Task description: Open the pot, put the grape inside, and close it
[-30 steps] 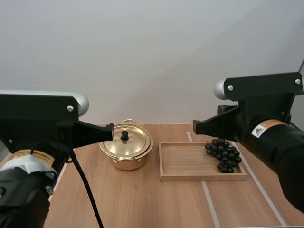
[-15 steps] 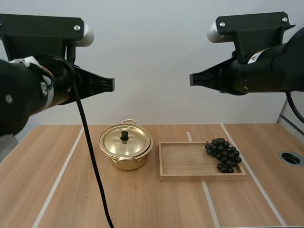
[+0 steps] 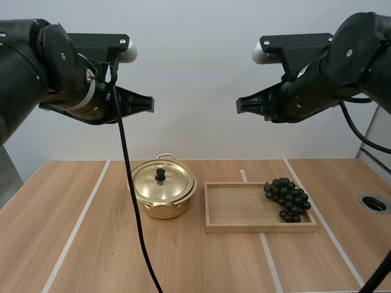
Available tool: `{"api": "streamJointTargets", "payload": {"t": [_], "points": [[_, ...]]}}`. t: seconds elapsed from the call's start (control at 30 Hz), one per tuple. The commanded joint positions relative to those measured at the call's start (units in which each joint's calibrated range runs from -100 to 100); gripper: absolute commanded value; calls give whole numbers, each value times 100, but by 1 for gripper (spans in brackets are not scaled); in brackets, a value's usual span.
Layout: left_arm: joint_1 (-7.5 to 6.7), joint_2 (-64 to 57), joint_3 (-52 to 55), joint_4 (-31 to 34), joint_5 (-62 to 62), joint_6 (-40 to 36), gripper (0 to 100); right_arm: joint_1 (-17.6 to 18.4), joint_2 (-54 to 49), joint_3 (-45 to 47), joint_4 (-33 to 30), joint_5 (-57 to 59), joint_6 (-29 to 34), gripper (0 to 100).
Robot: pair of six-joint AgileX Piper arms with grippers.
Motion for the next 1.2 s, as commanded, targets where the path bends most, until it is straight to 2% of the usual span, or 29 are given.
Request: {"api": "streamJointTargets", "payload": {"t": [0.0, 0.2, 0.3, 0.43, 0.53, 0.57, 0.6, 0.63, 0.67, 0.7, 0.77, 0.8, 1.03, 1.17], "points": [[2, 24, -55, -114, -571, -14, 0, 5, -61, -52, 14, 6, -1, 0], [2, 24, -55, -59, -1108, 50, 0, 5, -88, -52, -197, -116, -37, 0], [2, 24, -55, -30, -1215, 632, 0, 5, -88, -52, -550, -130, -37, 0], [2, 24, -55, -125, -1317, 1444, 0, 5, -88, -52, -637, -215, -186, 0], [2, 24, -55, -125, -1300, 1696, 16, 5, -88, -52, -637, -381, -302, 0], [2, 24, -55, -125, -1300, 1796, 30, 5, -88, -52, -637, -425, -302, 0], [2, 24, -55, -125, -1300, 1881, 42, 5, -88, -52, -637, -471, -302, 4], [2, 24, -55, -125, -1319, 1941, 61, 5, -88, -52, -637, -544, -302, 14], [2, 24, -55, -125, -1340, 2047, 89, 5, -88, -52, -637, -607, -377, 32], [2, 24, -55, -125, -1359, 2117, 100, 5, -88, -52, -637, -680, -485, 52], [2, 24, -55, -125, -1359, 2310, 100, 5, -88, -52, -637, -824, -683, 97], [2, 24, -55, -112, -1338, 2348, 100, 5, -88, -52, -648, -913, -771, 100], [2, 24, -55, -97, -1239, 2446, 100, 5, -88, -52, -667, -890, -900, 100], [-14, 107, -55, -323, -875, 2757, 100, 5, -88, -52, -679, -873, -900, 100]]}}
